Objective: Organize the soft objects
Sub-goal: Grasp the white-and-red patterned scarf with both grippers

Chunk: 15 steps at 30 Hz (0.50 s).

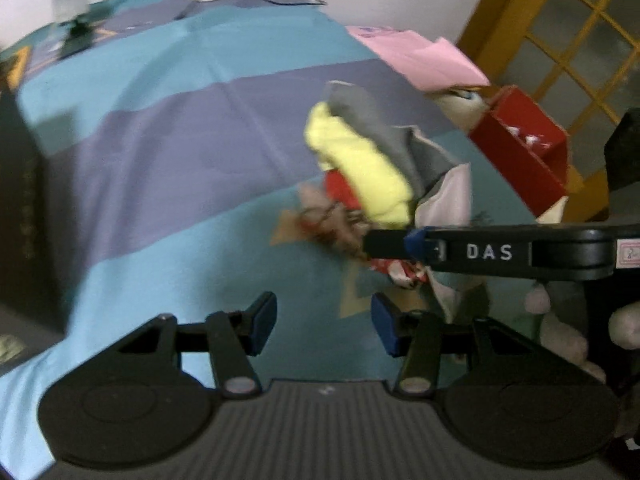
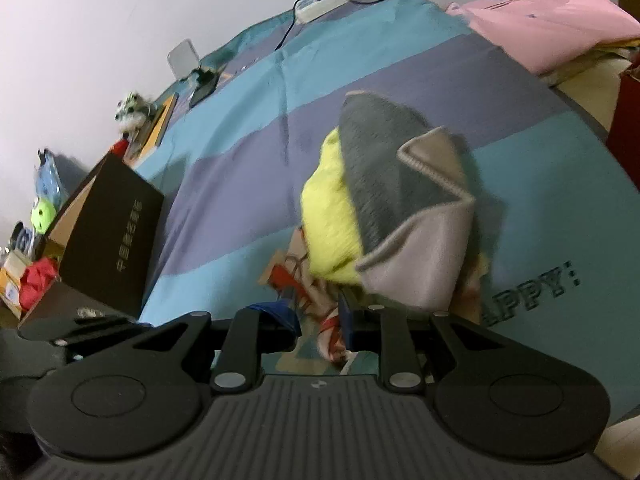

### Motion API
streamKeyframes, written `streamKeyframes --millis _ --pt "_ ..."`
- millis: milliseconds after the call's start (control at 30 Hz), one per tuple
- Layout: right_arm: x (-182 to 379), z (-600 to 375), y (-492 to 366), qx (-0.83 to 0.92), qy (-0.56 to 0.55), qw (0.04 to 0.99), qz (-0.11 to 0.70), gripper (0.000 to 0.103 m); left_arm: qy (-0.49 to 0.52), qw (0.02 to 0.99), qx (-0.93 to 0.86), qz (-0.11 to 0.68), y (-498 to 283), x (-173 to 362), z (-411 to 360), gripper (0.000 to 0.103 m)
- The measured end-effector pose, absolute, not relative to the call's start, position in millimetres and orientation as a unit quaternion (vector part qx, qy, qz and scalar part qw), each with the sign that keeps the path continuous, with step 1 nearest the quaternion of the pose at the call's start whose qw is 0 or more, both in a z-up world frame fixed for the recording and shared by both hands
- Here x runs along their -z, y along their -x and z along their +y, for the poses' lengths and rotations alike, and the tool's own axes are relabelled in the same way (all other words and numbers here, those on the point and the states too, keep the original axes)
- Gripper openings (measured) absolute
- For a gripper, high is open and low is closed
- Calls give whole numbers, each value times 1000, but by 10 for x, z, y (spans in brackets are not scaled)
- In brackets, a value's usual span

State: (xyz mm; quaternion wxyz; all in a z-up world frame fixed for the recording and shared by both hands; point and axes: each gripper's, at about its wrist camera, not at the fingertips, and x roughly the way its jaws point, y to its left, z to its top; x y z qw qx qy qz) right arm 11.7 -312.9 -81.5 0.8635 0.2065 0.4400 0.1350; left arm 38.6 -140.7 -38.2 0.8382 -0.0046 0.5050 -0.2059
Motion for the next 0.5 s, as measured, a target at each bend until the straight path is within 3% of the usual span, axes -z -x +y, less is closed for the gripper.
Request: streamKeyframes --millis 500 --pt "1047 -3165 -389 -181 -289 790 510 7 7 805 294 515 -609 667 -1858 53"
